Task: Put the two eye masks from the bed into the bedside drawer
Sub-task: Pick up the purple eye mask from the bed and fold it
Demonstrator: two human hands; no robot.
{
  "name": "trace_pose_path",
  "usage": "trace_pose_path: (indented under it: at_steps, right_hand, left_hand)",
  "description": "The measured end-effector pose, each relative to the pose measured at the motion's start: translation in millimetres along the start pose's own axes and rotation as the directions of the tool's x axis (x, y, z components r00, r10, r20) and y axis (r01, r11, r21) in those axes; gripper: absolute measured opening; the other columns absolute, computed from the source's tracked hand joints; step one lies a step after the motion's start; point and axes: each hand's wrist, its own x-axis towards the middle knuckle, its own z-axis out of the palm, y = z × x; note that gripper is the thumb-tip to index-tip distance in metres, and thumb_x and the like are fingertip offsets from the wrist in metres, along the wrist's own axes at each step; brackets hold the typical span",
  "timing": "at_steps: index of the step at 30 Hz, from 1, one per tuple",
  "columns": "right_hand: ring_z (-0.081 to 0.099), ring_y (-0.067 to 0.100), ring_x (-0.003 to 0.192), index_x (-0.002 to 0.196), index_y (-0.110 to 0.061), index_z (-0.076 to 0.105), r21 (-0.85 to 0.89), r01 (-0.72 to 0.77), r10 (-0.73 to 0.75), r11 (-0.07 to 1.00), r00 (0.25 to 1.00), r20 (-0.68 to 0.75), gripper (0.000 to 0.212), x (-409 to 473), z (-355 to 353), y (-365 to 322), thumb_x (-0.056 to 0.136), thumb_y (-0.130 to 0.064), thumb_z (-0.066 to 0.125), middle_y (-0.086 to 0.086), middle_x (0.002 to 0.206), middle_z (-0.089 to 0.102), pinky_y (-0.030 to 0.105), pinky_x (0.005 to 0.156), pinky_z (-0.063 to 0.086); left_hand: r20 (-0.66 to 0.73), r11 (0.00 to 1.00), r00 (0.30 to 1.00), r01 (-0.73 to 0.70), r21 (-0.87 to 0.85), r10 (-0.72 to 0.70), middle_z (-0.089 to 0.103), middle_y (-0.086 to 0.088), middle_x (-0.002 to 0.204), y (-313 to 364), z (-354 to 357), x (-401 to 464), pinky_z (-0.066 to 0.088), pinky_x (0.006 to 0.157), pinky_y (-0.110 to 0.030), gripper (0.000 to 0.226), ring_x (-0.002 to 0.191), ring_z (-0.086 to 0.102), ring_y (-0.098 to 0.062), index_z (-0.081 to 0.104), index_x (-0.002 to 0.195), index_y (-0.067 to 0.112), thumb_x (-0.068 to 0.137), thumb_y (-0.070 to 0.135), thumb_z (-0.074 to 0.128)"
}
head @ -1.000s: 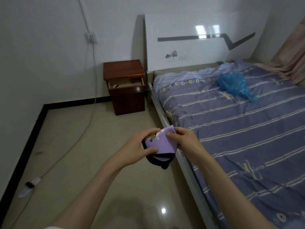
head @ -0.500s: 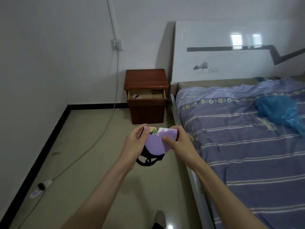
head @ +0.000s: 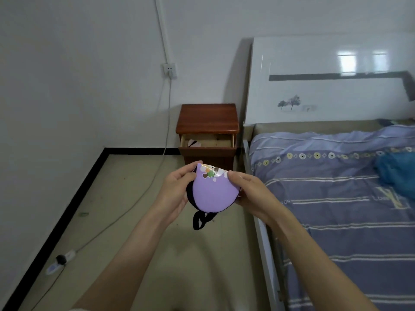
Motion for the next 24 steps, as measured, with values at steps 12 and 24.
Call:
trace_pose_path:
  at_steps: [12, 24]
  right_hand:
    - [0.067, 0.016, 0.085, 0.091, -0.023, 0.066, -0.074, 0.182, -0.196, 0.981, 0.924, -0.329, 0.01, 11.7, -25.1, -0.6, 0.082, -0.019, 0.064, -0.001, 0.093, 0.069, 0.02, 0.063, 0.057]
    - [0.072, 0.011, 0.077, 0.087, -0.018, 0.068, 0.28, 0.195, -0.104, 0.94, 0.946, -0.308, 0.009, 31.3, -13.4, -5.9, 0.082, -0.012, 0.063, -0.004, 0.081, 0.076, 0.02, 0.06, 0.056]
  left_hand:
    - [0.035, 0.958, 0.978, -0.208, 0.199, 0.205, 0.064, -0.004, 0.113, -5.3, 39.2, 22.1, 0.058, 0.066, -0.021, 0.031, 0.096, 0.065, -0.015, 0.056, 0.111, 0.021, 0.082, 0.013, 0.065]
    - [-0.031, 0.98, 0.992, -0.112, 0.167, 0.118, 0.059, -0.001, 0.105, -10.6, 18.8, 28.6, 0.053, 0.071, -0.024, 0.043, 0.096, 0.062, -0.019, 0.048, 0.112, 0.016, 0.076, 0.02, 0.071]
